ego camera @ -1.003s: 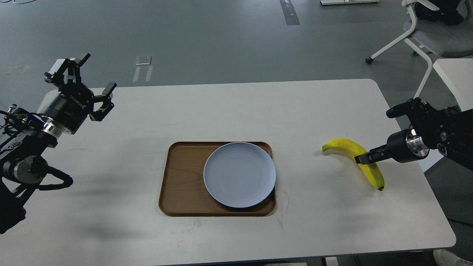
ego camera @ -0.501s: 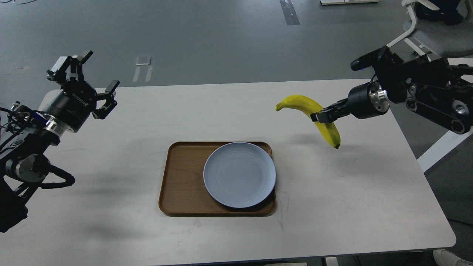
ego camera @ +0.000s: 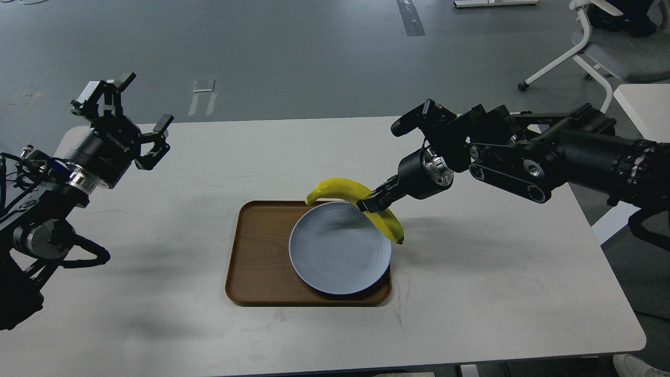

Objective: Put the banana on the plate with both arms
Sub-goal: 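Lift the banana with the right gripper and carry it over the plate, then lower the banana onto the blue plate and open the right gripper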

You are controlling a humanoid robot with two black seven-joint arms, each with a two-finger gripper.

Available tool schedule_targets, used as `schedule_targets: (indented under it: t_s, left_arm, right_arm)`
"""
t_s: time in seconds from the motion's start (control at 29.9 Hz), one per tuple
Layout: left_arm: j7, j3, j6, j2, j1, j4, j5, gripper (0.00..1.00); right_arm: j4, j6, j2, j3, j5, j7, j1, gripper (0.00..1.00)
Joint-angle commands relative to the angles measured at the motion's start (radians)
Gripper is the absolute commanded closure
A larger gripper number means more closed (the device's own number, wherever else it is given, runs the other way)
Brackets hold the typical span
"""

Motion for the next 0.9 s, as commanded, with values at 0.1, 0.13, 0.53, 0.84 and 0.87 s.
schedule_targets:
  t_s: [0.1,0.13,0.53,0.84,0.87]
  left_arm:
    - [0.000,-0.002,0.000,0.005,0.000,-0.002,0.000,0.01]
    - [0.000,-0.002,0.000,0.007,0.000,-0.007,0.000,0.01]
    - [0.000,-0.002,0.000,0.009,-0.005,-0.013,0.000,0.01]
    - [0.000,-0.002,0.000,0.012,-0.006,-0.013,0.000,0.01]
    - [0.000,-0.002,0.000,0.012,-0.006,-0.013,0.000,0.01]
  right_arm:
    - [-0.025,0.000,0.061,-0.061,0.000,0.000,0.000,1.00]
    - [-0.025,0.000,0.061,-0.067,0.000,0.000,0.000,1.00]
    - [-0.028,0.000,0.083,-0.075,0.085,0.000,-0.005,0.91]
    - [-0.028,0.000,0.090,-0.078,0.097,0.000,-0.005,0.48]
    - [-0.028,0.000,0.090,-0.078,0.099,0.000,-0.005,0.43]
